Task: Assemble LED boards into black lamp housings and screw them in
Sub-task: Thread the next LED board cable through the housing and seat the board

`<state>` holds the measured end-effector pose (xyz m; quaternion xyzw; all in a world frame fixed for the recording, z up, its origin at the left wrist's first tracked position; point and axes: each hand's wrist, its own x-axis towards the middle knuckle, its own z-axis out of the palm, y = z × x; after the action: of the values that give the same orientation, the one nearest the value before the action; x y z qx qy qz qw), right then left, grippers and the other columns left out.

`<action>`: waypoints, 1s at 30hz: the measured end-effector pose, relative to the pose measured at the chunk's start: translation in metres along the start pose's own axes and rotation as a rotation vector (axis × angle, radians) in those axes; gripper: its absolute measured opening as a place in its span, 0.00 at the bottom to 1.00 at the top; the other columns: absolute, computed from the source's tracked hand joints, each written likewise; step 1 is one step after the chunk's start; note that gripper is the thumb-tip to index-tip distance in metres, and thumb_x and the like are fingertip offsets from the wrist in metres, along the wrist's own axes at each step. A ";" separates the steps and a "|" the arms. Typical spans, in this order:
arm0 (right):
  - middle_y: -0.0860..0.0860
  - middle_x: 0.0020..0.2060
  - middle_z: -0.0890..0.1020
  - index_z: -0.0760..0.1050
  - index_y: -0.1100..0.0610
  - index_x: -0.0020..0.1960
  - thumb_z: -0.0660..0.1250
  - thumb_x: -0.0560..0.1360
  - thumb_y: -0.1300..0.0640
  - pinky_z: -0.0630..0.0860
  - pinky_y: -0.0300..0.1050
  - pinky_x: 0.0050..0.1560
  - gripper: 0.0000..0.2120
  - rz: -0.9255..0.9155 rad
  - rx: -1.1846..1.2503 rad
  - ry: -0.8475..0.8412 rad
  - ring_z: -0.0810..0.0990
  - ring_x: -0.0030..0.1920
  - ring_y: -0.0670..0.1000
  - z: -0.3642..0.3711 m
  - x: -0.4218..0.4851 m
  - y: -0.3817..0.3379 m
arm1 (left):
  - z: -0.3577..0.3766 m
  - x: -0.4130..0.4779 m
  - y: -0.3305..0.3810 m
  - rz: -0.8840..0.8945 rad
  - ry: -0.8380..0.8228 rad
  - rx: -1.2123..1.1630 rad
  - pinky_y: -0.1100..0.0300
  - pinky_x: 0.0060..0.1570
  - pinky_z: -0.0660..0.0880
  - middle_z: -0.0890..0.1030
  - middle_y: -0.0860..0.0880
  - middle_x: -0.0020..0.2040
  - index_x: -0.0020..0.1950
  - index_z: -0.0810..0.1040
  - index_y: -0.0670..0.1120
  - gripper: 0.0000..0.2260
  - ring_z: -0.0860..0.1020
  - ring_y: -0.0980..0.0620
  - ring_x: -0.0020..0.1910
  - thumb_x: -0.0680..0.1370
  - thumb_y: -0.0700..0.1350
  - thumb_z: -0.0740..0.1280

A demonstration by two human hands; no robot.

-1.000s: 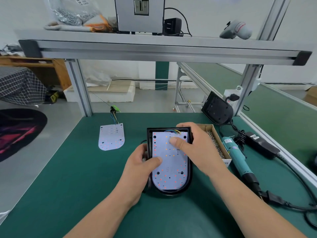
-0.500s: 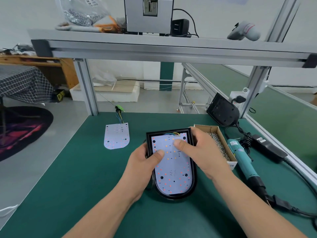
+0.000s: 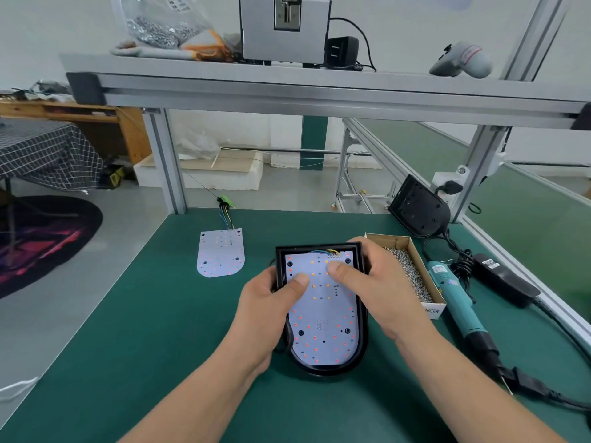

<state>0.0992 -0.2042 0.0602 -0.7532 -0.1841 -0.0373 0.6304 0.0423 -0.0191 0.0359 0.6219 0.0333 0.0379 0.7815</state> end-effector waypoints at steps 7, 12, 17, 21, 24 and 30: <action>0.46 0.45 0.86 0.82 0.44 0.50 0.74 0.73 0.50 0.79 0.45 0.49 0.06 -0.003 0.002 -0.011 0.83 0.45 0.46 0.000 0.001 0.000 | 0.001 0.000 -0.001 -0.014 0.008 0.016 0.51 0.55 0.83 0.89 0.49 0.55 0.56 0.87 0.52 0.06 0.87 0.46 0.55 0.84 0.46 0.70; 0.50 0.50 0.87 0.83 0.45 0.53 0.73 0.74 0.50 0.82 0.55 0.56 0.08 -0.001 0.013 -0.022 0.86 0.53 0.54 0.000 -0.001 0.000 | 0.002 0.000 -0.002 0.006 0.072 0.032 0.52 0.53 0.84 0.89 0.49 0.52 0.56 0.86 0.48 0.06 0.88 0.46 0.53 0.83 0.48 0.71; 0.52 0.45 0.85 0.82 0.47 0.49 0.73 0.72 0.50 0.79 0.53 0.51 0.06 0.014 0.010 -0.006 0.84 0.46 0.48 0.000 -0.001 0.001 | 0.003 -0.002 0.001 -0.063 0.036 -0.010 0.41 0.61 0.82 0.89 0.46 0.53 0.58 0.85 0.45 0.09 0.87 0.43 0.55 0.83 0.48 0.71; 0.46 0.46 0.87 0.83 0.44 0.50 0.73 0.73 0.51 0.79 0.47 0.50 0.06 0.002 0.023 -0.001 0.85 0.47 0.48 0.001 -0.001 0.001 | -0.001 0.000 0.003 -0.078 0.024 0.016 0.40 0.62 0.82 0.89 0.46 0.53 0.57 0.85 0.45 0.09 0.87 0.43 0.54 0.82 0.49 0.73; 0.50 0.49 0.88 0.84 0.48 0.53 0.73 0.74 0.52 0.82 0.52 0.53 0.08 0.010 0.052 -0.006 0.86 0.52 0.54 -0.002 0.000 0.004 | -0.001 0.000 0.003 -0.045 0.020 0.045 0.41 0.61 0.82 0.89 0.48 0.53 0.59 0.84 0.47 0.09 0.87 0.45 0.54 0.81 0.49 0.74; 0.46 0.46 0.87 0.83 0.46 0.51 0.73 0.73 0.52 0.79 0.41 0.48 0.07 0.034 0.066 -0.031 0.85 0.47 0.47 -0.003 0.001 0.006 | 0.001 0.001 -0.004 0.003 0.029 0.031 0.47 0.56 0.84 0.89 0.48 0.53 0.61 0.82 0.53 0.13 0.87 0.44 0.53 0.78 0.47 0.76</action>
<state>0.1024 -0.2080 0.0549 -0.7355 -0.1820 -0.0086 0.6526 0.0432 -0.0206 0.0323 0.6334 0.0443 0.0474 0.7711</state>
